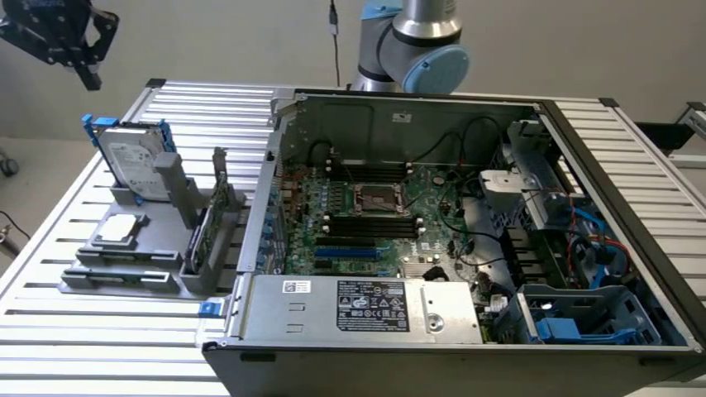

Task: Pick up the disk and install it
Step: 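Pick up the disk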

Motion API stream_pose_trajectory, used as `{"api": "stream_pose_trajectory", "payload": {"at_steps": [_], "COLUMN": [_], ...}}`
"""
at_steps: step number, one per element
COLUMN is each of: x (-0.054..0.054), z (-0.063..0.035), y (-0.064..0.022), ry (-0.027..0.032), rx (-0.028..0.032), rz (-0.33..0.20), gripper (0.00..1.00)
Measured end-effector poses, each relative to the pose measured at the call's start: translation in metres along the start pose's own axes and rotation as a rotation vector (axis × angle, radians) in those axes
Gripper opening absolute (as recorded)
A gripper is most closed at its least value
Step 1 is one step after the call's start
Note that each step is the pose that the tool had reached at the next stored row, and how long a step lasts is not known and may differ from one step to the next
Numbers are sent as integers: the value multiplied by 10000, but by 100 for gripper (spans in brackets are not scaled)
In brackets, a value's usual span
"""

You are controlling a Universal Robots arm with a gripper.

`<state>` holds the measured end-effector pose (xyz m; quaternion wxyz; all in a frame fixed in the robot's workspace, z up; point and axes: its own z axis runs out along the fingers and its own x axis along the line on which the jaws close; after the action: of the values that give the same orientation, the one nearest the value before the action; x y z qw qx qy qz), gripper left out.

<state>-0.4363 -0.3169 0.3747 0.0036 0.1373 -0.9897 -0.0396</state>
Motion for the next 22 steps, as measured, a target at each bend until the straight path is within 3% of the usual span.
{"api": "stream_pose_trajectory", "payload": {"at_steps": [5, 22], "x": [0, 0], "z": [9, 51], "y": [-1, -4], "ry": [54, 110], "rx": [39, 296], "rz": [-899, -3970], "gripper": [11, 11]}}
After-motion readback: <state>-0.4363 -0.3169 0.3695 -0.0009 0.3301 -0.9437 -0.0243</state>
